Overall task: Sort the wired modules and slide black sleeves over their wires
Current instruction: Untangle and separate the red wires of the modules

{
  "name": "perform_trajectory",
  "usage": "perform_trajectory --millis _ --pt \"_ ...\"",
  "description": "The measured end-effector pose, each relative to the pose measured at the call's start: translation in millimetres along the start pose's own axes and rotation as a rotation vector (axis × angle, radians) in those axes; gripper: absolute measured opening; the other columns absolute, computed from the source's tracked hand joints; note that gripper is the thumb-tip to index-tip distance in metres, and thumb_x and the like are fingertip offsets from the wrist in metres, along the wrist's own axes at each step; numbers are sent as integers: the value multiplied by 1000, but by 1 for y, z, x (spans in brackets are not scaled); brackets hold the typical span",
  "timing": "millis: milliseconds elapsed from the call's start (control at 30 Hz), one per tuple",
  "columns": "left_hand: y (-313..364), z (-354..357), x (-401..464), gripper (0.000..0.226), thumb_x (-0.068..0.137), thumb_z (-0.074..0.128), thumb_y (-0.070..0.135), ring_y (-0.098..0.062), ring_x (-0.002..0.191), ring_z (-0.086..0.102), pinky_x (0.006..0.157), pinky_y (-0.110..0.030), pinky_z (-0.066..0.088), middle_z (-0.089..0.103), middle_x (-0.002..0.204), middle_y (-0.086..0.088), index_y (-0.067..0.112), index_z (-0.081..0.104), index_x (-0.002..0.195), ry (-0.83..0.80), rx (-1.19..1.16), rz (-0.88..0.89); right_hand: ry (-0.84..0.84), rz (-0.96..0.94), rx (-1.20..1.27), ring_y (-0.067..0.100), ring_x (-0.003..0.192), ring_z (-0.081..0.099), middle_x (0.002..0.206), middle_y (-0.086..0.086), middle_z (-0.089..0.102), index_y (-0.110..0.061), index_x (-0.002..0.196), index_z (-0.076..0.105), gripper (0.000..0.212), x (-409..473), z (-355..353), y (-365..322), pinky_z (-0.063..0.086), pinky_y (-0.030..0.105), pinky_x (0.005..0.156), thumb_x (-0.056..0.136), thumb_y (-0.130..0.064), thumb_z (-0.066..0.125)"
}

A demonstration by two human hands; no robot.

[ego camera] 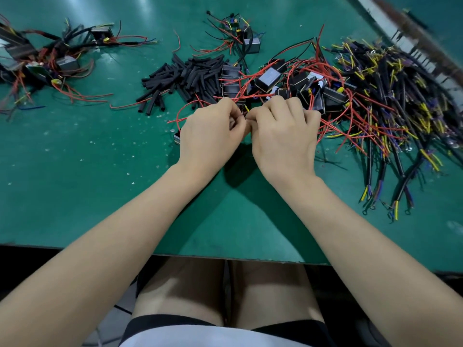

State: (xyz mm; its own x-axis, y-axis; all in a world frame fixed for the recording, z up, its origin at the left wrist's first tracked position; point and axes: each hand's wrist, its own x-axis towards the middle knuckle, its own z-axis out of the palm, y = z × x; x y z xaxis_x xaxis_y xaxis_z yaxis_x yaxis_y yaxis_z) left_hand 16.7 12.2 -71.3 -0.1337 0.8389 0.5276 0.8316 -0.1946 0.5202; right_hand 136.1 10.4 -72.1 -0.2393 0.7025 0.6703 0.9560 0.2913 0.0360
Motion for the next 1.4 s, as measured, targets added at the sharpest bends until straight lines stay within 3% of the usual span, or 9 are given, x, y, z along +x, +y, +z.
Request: perform_trajectory --millis 100,167,300,567,767,900,1000,1100,1400 --pt "-5 -6 3 13 83 60 25 -27 72 60 73 -40 50 60 68 3 14 66 85 -99 -18 41 -23 -41 49 26 87 59 90 0 64 -19 87 69 13 1 1 4 23 33 71 80 -9 65" --pt "-12 -12 6 9 83 61 20 -16 64 55 71 -32 49 58 65 6 13 67 84 -198 -118 76 -54 -11 151 27 94 57 95 0 64 -21 91 69 13 1 0 7 21 32 72 85 -13 61" --pt "-16 -21 7 11 88 61 14 -1 52 45 57 -15 39 57 62 10 20 62 79 -320 -363 3 -84 89 359 28 101 52 99 -2 63 -23 95 72 15 6 -3 12 17 28 73 90 -27 59" --pt "-12 -22 6 11 92 58 11 -3 55 50 58 -19 42 60 62 7 17 61 83 -258 -583 -70 -117 149 599 29 99 49 99 4 62 -16 100 72 17 9 -5 13 34 35 76 93 -25 59" --pt "-9 -18 5 10 93 56 10 2 55 52 60 -16 42 60 63 6 14 59 84 -169 -636 -146 -155 147 712 28 96 49 92 -3 53 -13 100 72 15 7 -4 7 40 43 82 93 -22 61" --pt "-8 -16 4 12 92 57 11 -4 60 54 63 -19 44 61 65 8 18 58 82 -135 -588 -150 -123 89 683 31 92 54 94 8 62 -10 99 72 15 6 -3 4 41 46 80 91 -18 63" --pt "-7 -15 3 13 89 58 14 -14 61 58 64 -26 48 62 64 6 22 58 79 -108 -499 -141 3 24 517 31 88 57 90 7 64 -12 93 73 12 4 -2 4 37 38 72 88 -18 64" --pt "-6 -14 2 6 86 59 17 -25 65 59 67 -32 48 64 68 -5 15 63 82 -79 -400 -123 123 -42 328 28 85 59 88 3 64 -16 88 72 9 4 -1 4 32 36 68 89 -19 63" --pt "-7 -16 6 6 84 59 20 -6 56 47 66 -25 42 64 67 0 19 64 81 -138 -276 -114 235 -100 210 17 94 45 91 -3 66 -21 85 72 7 5 8 8 27 34 74 84 -14 69"
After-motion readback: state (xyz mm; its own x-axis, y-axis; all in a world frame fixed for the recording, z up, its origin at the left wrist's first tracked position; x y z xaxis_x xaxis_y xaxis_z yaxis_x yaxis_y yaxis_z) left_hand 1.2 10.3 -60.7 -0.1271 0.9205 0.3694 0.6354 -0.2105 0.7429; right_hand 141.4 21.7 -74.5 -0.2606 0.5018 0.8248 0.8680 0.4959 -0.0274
